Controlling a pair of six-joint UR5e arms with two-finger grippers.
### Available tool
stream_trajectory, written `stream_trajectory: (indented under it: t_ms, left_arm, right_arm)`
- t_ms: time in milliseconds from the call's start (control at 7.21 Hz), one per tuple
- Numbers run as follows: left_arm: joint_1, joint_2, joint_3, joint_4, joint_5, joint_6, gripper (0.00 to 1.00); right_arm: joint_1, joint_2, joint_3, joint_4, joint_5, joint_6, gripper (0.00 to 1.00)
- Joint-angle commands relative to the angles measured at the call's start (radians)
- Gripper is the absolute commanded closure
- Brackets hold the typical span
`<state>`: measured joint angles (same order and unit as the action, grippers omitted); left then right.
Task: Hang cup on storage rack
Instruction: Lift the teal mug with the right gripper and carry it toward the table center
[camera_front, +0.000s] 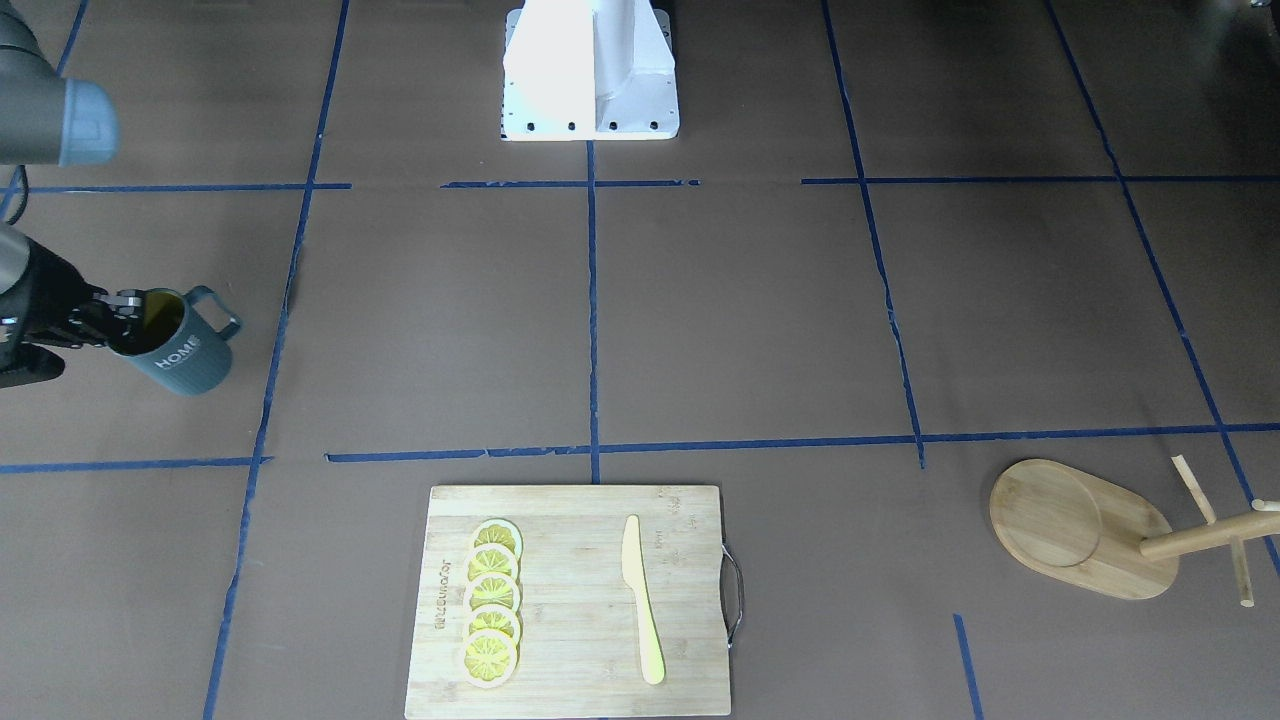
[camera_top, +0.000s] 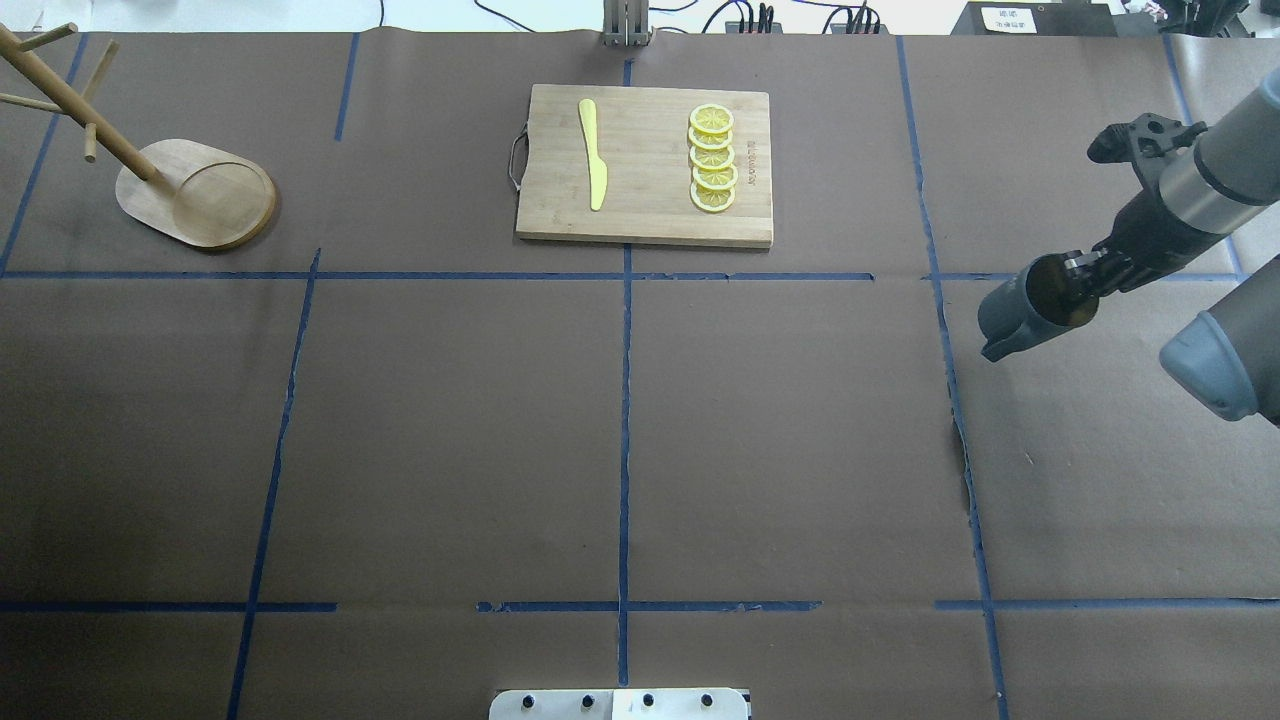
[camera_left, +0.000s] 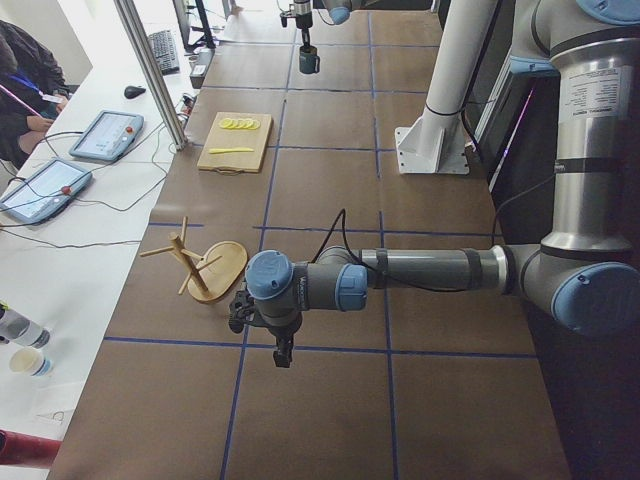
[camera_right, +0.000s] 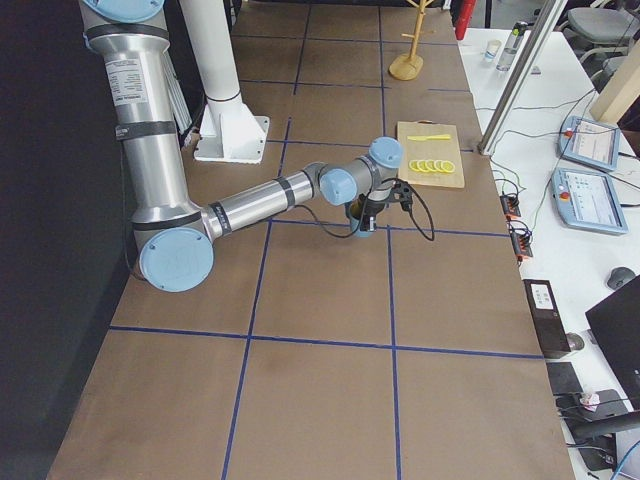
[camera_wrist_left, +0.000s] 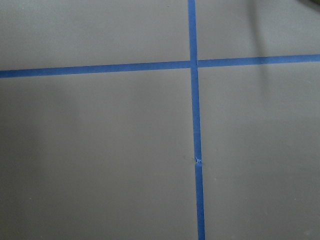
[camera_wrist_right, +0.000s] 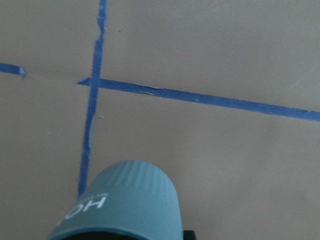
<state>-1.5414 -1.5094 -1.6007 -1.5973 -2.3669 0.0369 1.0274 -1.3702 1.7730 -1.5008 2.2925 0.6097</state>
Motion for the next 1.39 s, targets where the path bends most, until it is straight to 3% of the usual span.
stream_trajectory:
  t_ms: [0,554,832,1109,1248]
  left_arm:
    - [0.0,0.0,-0.001,-0.004,0.0,0.0,0.0]
    - [0.0,0.0,-0.002,-0.006,0.0,0.0,0.0]
    - [0.0,0.002,0.001,-0.001,0.0,0.0,0.0]
    - [0.0,0.0,-0.001,-0.006,0.0,0.0,0.0]
    - [0.0,0.002,0.001,0.0,0.0,0.0,0.0]
  right_arm:
    - [-0.088,0.139,0.019,-0.027,-0.014,0.263,1.0]
    - [-0.28,0.365,0.017,-0.12,-0.197,0.687,1.0]
    - [-0.285,0.346,0.086,-0.127,-0.219,0.789,1.0]
    - [-0.244,0.341,0.094,-0.122,-0.299,0.77,1.0]
    - [-0.245,0.335,0.108,-0.127,-0.286,0.766,1.0]
